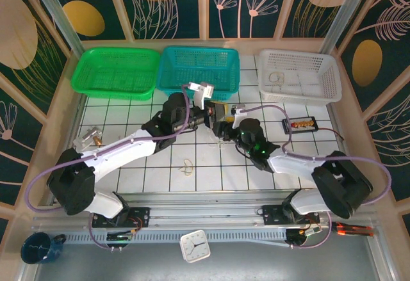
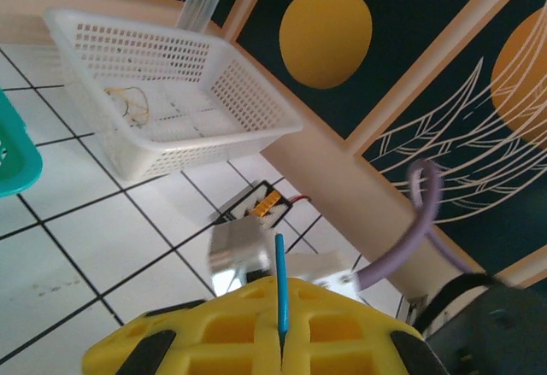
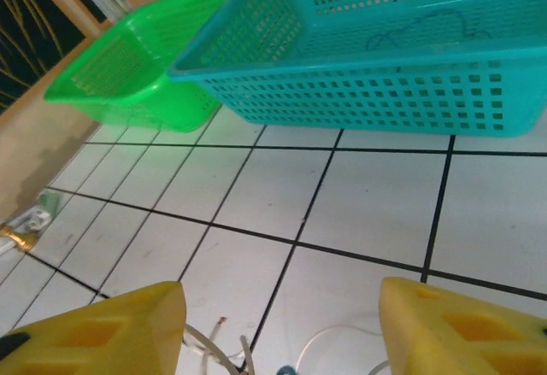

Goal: Untangle the cables

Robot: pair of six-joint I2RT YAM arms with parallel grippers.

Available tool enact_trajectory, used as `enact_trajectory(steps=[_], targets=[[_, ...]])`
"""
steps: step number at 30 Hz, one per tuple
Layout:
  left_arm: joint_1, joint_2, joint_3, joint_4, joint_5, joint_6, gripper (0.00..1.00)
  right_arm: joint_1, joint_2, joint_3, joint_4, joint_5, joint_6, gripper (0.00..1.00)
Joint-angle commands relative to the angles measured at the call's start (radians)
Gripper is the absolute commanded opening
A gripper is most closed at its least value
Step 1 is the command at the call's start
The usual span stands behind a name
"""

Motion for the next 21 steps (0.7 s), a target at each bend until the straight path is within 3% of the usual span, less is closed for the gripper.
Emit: enact_trajectory(steps=[1, 5, 21], targets=[[0.009, -0.038, 0.048, 0.049, 0.030, -0.048, 0.00, -0.003, 0.049, -0.026, 0.155, 0.082, 0.041, 0.45], [0.008, -0.076, 0.086, 0.030, 0.018, -0.054, 0.00, -0.003, 0.100, -0.069, 0.205, 0.107, 0.089, 0.32], [0.043, -0.111, 0.312, -0.097, -0.014, 0.000, 0.00, -0.001, 0.192, -0.252, 0.322, 0.157, 0.236, 0.35]])
